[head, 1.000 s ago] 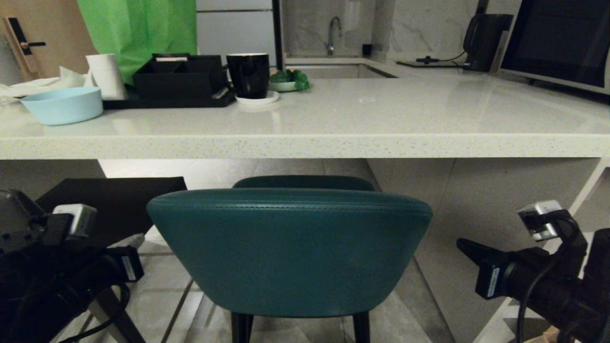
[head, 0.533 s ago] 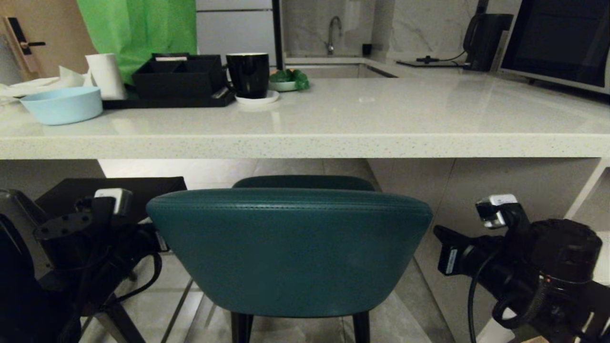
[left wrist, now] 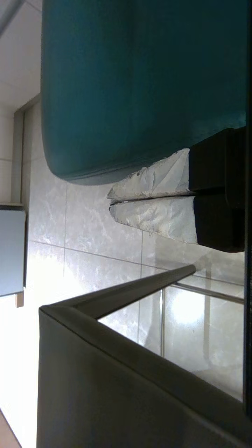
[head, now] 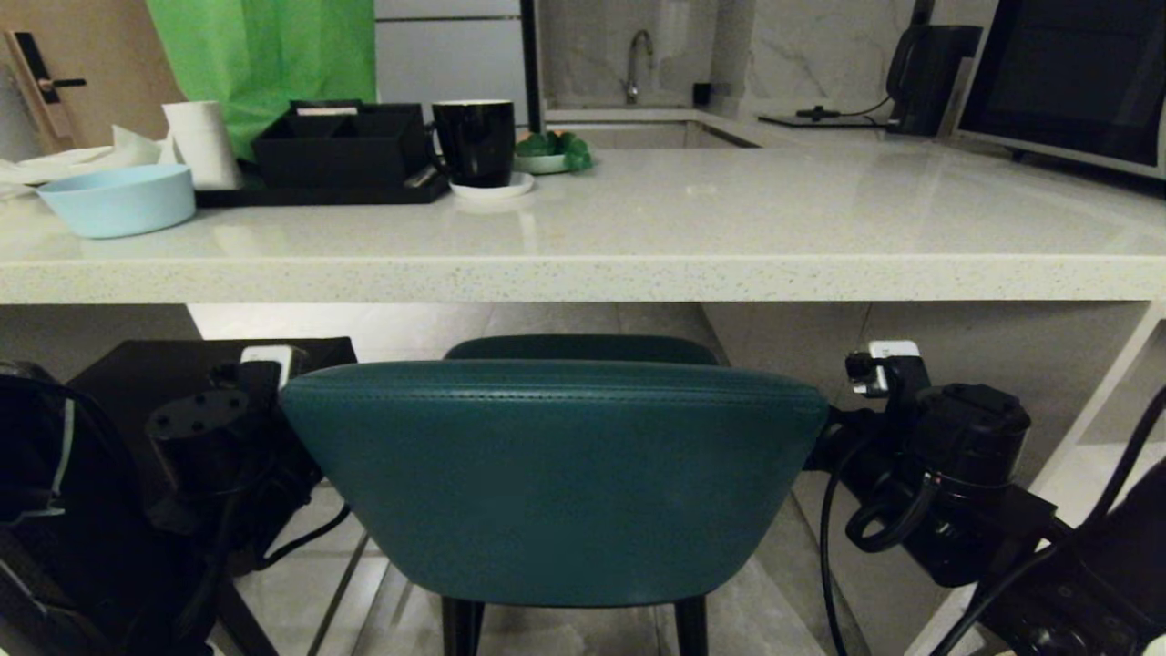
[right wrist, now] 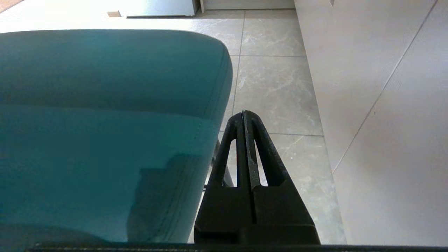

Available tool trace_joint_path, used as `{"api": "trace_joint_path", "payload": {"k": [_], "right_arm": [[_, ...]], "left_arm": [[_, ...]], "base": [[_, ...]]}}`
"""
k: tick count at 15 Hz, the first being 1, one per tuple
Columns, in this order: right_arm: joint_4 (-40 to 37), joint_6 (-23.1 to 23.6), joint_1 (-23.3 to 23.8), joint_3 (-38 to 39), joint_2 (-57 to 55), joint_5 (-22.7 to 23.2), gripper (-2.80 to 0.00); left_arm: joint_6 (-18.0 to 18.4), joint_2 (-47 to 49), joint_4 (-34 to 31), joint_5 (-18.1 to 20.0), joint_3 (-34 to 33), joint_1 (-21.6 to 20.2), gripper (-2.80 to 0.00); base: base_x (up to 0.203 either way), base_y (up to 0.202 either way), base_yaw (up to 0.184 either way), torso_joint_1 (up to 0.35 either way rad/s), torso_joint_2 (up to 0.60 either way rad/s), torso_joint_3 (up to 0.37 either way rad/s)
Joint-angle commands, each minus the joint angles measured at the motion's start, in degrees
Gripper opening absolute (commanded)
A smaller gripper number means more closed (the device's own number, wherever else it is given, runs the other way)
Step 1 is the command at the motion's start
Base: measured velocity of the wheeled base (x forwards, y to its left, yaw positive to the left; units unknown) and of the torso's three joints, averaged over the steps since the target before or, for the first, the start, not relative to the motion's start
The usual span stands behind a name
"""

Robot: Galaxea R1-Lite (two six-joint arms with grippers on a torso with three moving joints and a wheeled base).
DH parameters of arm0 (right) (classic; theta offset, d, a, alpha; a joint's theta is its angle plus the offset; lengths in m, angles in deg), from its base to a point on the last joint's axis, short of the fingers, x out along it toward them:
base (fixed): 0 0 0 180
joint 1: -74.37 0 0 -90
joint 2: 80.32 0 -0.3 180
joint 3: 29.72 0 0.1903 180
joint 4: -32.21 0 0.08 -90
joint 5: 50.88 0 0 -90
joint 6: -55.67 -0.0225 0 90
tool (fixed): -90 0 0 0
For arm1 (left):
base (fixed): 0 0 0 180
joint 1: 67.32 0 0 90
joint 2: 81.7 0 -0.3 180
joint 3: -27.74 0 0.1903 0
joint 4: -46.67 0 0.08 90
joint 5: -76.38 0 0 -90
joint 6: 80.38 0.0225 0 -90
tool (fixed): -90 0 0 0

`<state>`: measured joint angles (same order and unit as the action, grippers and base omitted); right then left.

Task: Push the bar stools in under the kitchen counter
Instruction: Pull the blue chair out from under the dining table

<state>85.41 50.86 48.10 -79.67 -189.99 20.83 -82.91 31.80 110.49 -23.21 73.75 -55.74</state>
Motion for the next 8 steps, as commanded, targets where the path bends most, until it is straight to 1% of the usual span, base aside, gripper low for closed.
{"api": "trace_joint_path", "payload": {"k": [1,5,8], "right_arm": [[0.50,0.13,-0.38,-0.78,-1.88,-0.14,-2.80],[1.28,1.25,-3.27,-4.20,-5.34,-1.40,-2.80],[2.93,1.47,-6.19,-4.91,-7.52,-2.35,-2.80]], "left_arm": [[-0.03,0.32,0.48,0.01,0.24,0.90,-2.80],[-0.17,0.59,0.48,0.01,0.37,1.07,-2.80],[-0.19,0.32,0.48,0.01,0.03,1.61,-2.80]], "base": [[0.000,0.000,0.000,0.000,0.00,0.000],[0.000,0.000,0.000,0.000,0.00,0.000],[0.000,0.000,0.000,0.000,0.00,0.000]]}}
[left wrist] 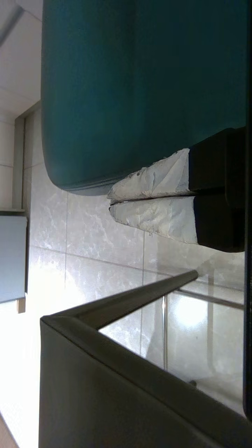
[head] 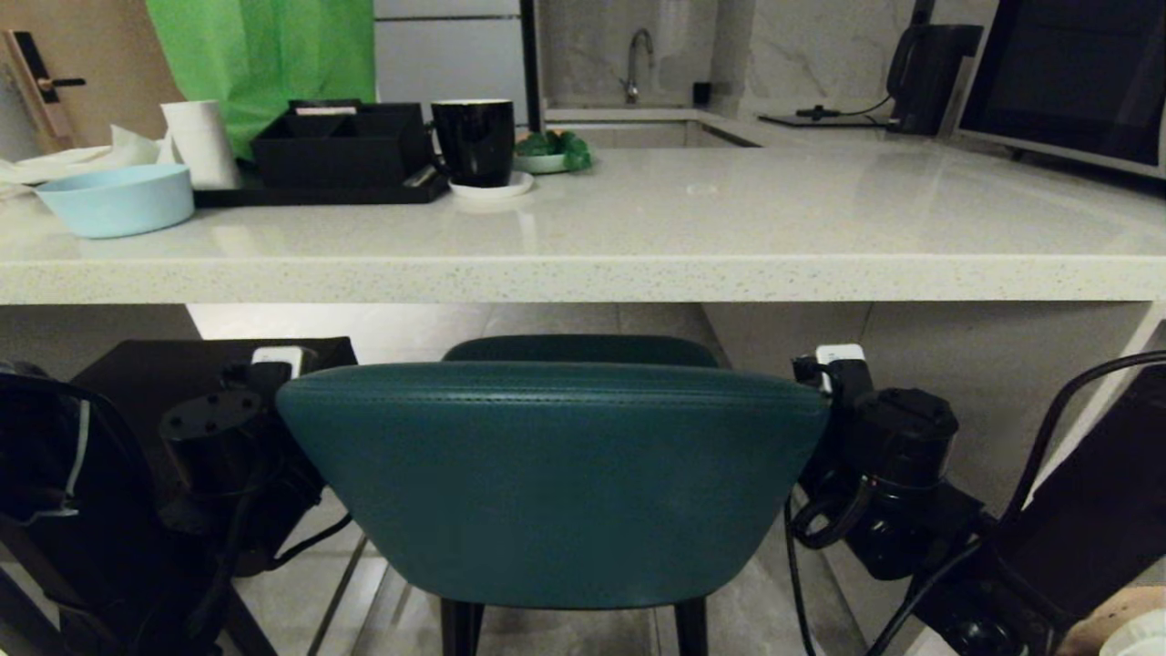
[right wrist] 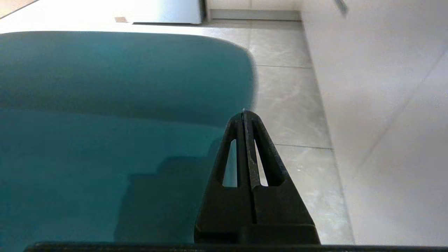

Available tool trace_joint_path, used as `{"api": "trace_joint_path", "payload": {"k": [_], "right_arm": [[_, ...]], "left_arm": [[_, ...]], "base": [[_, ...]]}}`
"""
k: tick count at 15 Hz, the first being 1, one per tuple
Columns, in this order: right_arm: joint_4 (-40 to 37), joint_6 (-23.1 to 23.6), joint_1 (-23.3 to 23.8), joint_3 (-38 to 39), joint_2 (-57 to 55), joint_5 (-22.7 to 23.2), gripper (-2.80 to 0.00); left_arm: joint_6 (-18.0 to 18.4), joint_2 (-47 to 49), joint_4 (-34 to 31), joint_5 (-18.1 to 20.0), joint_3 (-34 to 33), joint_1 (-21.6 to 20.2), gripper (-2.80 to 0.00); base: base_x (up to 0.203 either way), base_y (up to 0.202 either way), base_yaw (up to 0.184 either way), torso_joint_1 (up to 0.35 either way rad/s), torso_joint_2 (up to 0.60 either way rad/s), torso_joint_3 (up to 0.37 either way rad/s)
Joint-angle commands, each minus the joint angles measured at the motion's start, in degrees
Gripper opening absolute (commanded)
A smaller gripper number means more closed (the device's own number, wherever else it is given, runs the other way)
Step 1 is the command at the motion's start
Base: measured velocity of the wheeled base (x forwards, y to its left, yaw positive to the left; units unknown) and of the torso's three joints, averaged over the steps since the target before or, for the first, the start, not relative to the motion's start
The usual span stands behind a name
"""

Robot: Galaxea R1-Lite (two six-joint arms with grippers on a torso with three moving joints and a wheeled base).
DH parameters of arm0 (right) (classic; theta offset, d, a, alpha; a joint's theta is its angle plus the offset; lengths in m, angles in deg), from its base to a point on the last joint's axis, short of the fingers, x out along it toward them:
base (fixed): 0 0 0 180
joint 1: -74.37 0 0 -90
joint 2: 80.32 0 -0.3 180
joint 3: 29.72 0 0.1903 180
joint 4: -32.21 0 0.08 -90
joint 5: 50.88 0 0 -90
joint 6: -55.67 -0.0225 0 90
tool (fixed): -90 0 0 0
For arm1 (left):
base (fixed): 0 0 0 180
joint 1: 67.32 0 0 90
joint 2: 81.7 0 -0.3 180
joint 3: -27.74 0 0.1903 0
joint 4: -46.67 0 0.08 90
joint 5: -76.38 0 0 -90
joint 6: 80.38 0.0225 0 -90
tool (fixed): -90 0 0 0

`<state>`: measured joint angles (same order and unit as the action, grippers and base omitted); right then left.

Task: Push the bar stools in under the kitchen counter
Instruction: Pull the blue chair out from under the dining table

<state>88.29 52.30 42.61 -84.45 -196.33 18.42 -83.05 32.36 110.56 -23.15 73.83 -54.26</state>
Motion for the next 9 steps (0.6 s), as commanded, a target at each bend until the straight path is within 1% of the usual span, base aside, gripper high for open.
{"api": "trace_joint_path", "payload": {"k": [1,3,9], "right_arm": [[0.93,0.11,-1.65,0.02,-1.48,-0.08,-2.80],[1.28,0.12,-2.97,0.16,-1.39,-1.03,-2.80],[1.21,0.03,-2.88,0.43,-0.43,-1.27,-2.80]], "left_arm": [[-0.05,-0.24,0.40,-0.05,-0.33,0.24,-2.80],[-0.10,-0.29,0.40,0.10,-1.31,0.53,-2.80],[0.12,-0.75,0.40,-0.13,-2.75,1.54,-2.80]], "base": [[0.000,0.000,0.000,0.000,0.00,0.000],[0.000,0.000,0.000,0.000,0.00,0.000],[0.000,0.000,0.000,0.000,0.00,0.000]]}}
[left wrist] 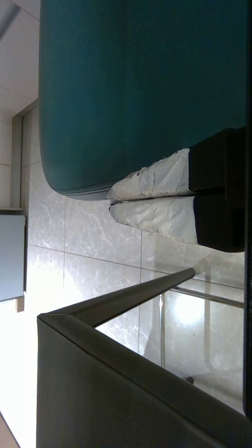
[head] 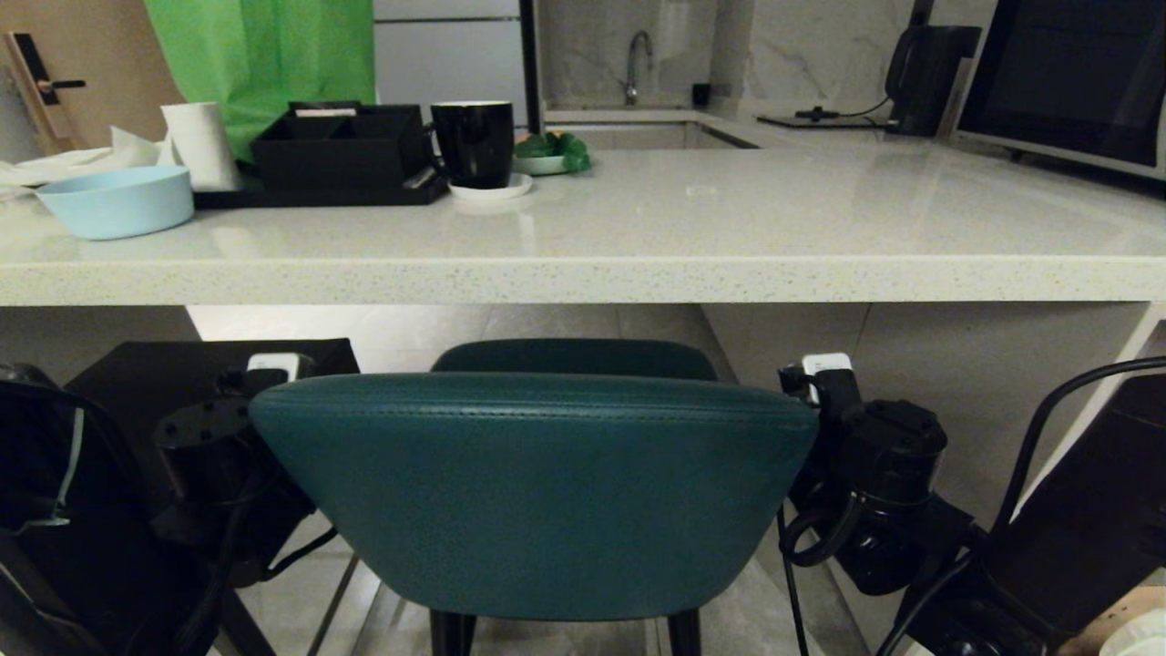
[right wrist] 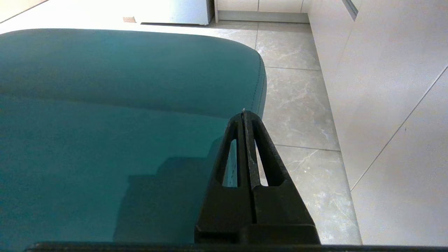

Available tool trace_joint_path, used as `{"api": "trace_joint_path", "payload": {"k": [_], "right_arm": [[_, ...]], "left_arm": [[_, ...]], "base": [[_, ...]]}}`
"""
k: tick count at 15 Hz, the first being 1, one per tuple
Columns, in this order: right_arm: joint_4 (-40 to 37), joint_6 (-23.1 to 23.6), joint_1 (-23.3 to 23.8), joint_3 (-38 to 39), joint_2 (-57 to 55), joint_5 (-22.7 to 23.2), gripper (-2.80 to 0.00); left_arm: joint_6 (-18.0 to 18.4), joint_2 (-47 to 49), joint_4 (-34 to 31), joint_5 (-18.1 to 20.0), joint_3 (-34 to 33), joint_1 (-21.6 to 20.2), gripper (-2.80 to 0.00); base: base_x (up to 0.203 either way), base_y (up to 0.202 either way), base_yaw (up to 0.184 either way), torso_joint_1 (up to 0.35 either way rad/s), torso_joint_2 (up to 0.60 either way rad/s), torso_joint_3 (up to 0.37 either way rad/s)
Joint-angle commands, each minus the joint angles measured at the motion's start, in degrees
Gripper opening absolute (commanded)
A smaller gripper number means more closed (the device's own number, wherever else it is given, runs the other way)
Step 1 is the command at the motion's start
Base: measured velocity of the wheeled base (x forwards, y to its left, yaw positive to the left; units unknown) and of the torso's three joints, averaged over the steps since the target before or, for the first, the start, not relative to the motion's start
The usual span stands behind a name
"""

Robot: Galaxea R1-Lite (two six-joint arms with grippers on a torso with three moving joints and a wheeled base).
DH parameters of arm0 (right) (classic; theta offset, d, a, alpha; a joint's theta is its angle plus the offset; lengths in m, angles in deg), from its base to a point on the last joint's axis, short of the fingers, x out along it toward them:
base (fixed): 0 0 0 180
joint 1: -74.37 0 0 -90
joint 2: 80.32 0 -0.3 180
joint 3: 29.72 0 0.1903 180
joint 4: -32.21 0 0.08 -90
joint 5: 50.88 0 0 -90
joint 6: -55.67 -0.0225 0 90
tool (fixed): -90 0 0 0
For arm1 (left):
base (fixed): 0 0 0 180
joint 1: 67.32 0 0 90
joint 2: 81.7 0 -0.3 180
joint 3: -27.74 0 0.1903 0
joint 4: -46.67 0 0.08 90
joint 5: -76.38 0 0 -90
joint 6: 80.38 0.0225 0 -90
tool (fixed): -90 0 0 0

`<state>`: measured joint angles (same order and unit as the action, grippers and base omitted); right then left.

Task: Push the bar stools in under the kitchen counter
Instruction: Pull the blue chair out from under the dining table

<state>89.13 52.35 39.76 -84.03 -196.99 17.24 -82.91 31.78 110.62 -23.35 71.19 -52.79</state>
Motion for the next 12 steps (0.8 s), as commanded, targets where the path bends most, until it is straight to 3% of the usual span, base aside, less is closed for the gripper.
{"api": "trace_joint_path", "payload": {"k": [1,3,7,12], "right_arm": [[0.31,0.07,-0.08,0.01,0.43,-0.09,-2.80],[0.22,0.07,-0.11,0.01,0.75,-0.18,-2.80],[0.13,0.34,-0.20,-0.01,1.05,-0.36,-2.80],[0.05,0.34,-0.21,0.19,1.91,-0.42,-2.80]], "left_arm": [[-0.01,-0.48,0.34,0.08,-0.62,0.60,-2.80],[-0.11,-1.26,0.34,-1.68,-0.97,2.54,-2.80],[-0.28,-1.75,0.34,-5.15,-1.03,5.79,-2.80],[-0.19,-1.77,0.34,-5.74,-0.83,6.30,-2.80]], "base": [[0.000,0.000,0.000,0.000,0.00,0.000],[-0.049,0.000,-0.003,0.004,0.00,0.001],[-0.187,0.000,-0.003,-0.002,0.00,0.004],[-0.192,0.000,-0.002,0.001,0.00,0.002]]}}
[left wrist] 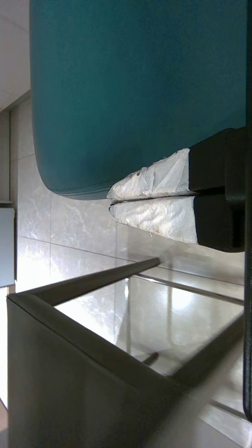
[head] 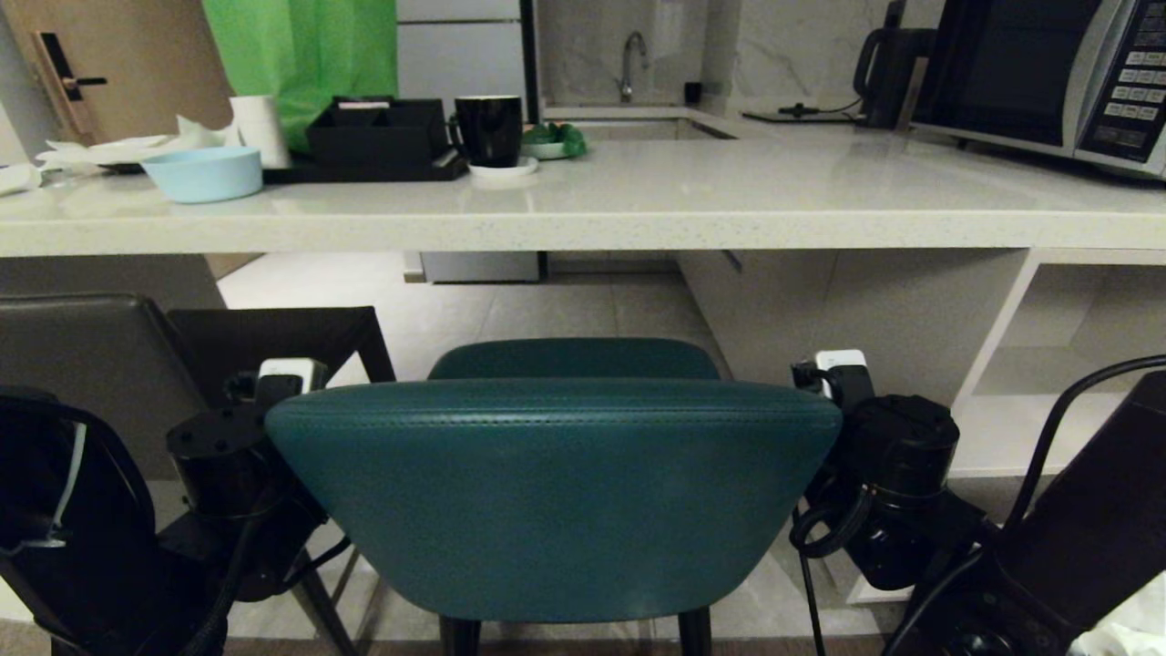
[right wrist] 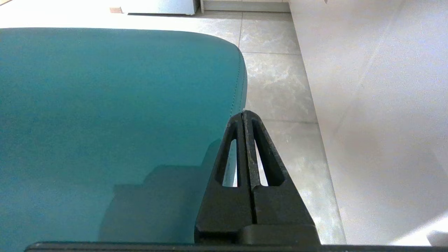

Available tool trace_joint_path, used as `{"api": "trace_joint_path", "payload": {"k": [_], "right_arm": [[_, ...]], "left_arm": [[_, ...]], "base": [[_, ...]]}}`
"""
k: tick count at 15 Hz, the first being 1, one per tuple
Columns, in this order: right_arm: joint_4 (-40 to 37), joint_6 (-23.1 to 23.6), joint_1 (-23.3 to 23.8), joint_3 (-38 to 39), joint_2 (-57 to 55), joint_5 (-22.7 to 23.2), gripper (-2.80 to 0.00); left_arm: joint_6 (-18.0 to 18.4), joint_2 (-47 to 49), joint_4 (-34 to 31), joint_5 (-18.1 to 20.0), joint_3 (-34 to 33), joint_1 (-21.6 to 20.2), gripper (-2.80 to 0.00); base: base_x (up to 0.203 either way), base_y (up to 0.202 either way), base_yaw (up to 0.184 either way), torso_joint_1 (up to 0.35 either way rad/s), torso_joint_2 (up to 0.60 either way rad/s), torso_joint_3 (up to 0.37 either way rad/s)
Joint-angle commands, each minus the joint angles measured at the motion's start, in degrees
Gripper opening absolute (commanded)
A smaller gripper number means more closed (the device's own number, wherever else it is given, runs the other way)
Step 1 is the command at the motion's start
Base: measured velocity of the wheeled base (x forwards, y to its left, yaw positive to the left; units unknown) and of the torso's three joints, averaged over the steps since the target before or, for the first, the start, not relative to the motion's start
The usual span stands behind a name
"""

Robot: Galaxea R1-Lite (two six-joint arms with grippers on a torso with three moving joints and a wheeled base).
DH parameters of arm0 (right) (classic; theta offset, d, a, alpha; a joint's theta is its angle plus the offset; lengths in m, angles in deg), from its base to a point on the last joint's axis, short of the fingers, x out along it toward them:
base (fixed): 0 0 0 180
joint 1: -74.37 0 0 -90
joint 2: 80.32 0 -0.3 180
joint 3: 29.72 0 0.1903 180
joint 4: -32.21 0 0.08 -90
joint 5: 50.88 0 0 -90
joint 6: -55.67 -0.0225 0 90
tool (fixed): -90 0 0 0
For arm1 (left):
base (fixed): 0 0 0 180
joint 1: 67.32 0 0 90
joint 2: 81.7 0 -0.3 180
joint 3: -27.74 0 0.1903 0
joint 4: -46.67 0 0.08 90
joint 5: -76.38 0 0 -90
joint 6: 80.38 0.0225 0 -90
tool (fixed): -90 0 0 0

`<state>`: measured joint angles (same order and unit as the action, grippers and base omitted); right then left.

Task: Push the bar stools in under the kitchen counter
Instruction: Pull the blue chair out from under the dining table

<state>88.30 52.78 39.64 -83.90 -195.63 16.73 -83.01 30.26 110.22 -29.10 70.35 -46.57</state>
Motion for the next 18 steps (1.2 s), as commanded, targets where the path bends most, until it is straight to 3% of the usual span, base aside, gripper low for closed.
{"api": "trace_joint_path", "payload": {"k": [1,18], "right_arm": [[0.70,-0.10,-0.20,0.08,0.88,0.06,-2.80],[0.96,-0.19,-0.70,1.97,2.02,-0.73,-2.80]], "left_arm": [[-0.09,-0.25,0.74,0.01,0.01,0.08,-2.80],[0.08,-1.22,0.74,0.01,-0.25,0.76,-2.80]], "base": [[-0.194,0.000,-0.002,0.004,0.00,0.002],[-0.193,0.000,-0.001,0.003,0.00,0.002]]}}
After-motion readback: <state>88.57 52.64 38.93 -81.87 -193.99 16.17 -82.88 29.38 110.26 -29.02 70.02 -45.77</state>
